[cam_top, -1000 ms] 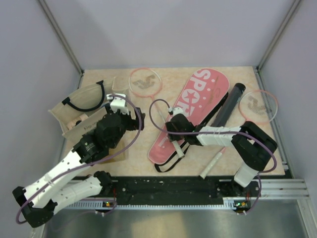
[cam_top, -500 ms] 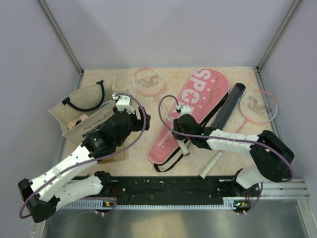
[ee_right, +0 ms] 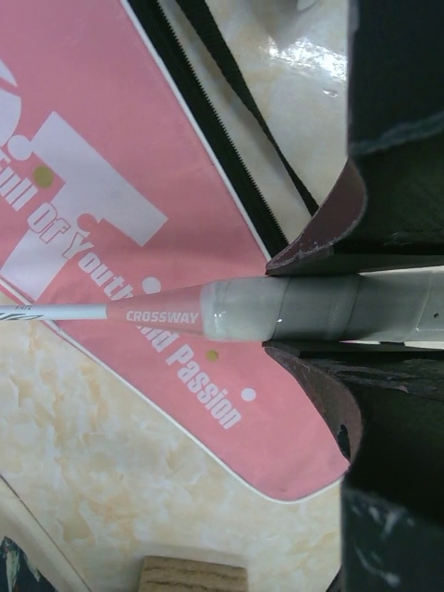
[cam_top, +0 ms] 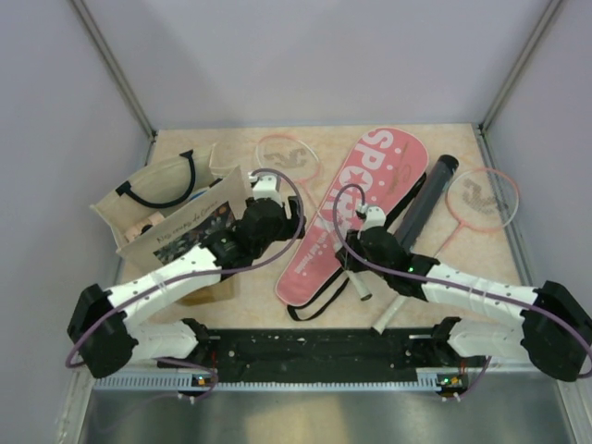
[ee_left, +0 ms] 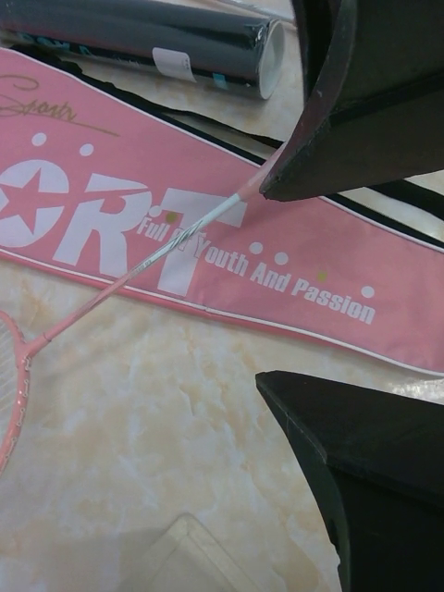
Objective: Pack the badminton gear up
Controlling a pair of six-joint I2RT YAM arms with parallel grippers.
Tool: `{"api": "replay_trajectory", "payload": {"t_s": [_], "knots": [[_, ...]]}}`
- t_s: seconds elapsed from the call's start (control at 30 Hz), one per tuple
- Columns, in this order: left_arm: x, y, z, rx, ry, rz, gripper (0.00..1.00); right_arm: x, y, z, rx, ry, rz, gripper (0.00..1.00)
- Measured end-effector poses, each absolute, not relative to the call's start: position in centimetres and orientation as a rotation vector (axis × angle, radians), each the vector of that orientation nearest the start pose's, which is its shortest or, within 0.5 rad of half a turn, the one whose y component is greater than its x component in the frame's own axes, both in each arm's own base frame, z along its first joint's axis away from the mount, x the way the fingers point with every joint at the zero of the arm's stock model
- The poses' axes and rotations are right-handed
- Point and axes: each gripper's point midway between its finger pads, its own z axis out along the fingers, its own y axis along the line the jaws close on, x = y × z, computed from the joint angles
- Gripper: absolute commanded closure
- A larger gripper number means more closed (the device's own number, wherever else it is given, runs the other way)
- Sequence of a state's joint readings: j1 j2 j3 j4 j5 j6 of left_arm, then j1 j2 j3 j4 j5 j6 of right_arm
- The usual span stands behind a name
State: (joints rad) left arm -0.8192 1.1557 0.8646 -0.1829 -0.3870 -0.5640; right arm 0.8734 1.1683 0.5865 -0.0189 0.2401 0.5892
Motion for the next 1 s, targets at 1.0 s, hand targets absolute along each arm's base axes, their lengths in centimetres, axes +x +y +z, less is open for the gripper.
{"api": "replay_trajectory", "payload": {"t_s": [1.0], "knots": [[37.0, -30.0, 10.0, -0.315, 2.235, -0.581, 0.42, 20.5, 23.8, 10.9, -0.104, 2.173, 0.745, 0.87]]}}
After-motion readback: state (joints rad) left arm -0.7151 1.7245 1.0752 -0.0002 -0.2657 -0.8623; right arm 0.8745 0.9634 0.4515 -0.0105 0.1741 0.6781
